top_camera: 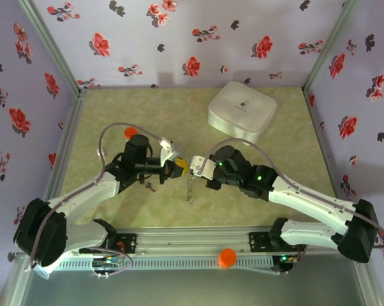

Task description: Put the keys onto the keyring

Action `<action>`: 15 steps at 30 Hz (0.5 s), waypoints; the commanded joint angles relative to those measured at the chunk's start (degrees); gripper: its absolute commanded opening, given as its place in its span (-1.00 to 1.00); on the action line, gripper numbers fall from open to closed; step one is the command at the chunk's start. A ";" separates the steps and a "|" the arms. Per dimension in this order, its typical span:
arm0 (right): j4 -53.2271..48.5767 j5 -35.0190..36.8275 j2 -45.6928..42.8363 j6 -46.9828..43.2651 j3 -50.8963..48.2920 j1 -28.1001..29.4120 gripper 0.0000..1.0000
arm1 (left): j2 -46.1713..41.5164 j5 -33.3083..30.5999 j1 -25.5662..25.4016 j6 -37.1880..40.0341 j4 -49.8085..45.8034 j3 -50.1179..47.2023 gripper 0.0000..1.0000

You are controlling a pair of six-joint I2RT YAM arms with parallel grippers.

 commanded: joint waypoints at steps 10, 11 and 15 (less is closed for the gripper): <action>9.38 5.18 -1.55 -5.84 -2.89 2.48 -1.00 | 0.06 -2.43 0.18 -1.97 -0.91 2.76 -1.00; 9.58 5.21 -1.34 -5.56 -2.89 2.43 -1.00 | 0.08 -2.43 0.13 -1.95 -0.95 2.80 -1.00; 11.29 5.33 -1.19 -4.91 -3.37 2.43 -1.00 | 0.10 -2.51 -0.09 -0.93 -1.48 2.69 -1.00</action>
